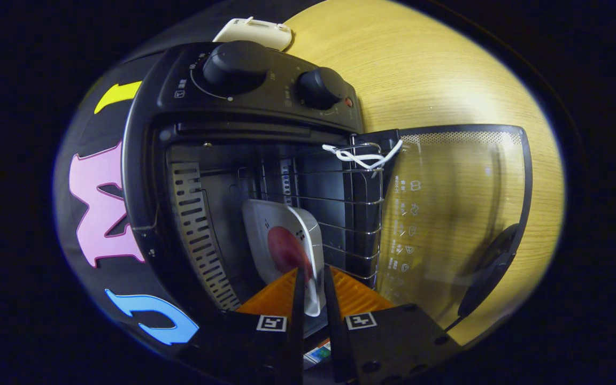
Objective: Open the toaster oven, put the food inside, and close the toaster oven door.
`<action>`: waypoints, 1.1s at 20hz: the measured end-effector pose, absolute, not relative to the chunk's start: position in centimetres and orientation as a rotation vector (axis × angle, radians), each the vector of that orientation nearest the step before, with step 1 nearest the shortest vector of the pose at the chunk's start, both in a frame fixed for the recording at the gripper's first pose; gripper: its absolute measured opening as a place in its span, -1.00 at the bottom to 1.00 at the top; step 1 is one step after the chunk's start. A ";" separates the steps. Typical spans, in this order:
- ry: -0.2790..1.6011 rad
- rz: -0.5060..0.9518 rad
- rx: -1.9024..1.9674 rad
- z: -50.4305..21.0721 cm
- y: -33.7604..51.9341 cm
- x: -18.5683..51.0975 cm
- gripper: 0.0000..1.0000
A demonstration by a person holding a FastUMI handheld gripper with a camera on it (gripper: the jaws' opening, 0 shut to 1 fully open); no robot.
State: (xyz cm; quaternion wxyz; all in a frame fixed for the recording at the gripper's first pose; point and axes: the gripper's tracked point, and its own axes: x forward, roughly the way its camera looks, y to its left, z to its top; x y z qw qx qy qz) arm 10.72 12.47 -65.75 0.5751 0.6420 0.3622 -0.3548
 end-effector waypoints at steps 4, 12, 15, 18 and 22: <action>0.991 -0.693 1.411 -64.0 14.4 7.8 0.03; 1.117 -0.292 0.972 -57.7 13.8 0.5 0.97; 1.112 -0.067 0.727 -55.7 15.4 -1.4 0.96; 1.130 0.075 0.477 -55.9 16.7 -3.9 0.97; 1.108 0.157 0.141 -57.9 16.0 -5.9 0.97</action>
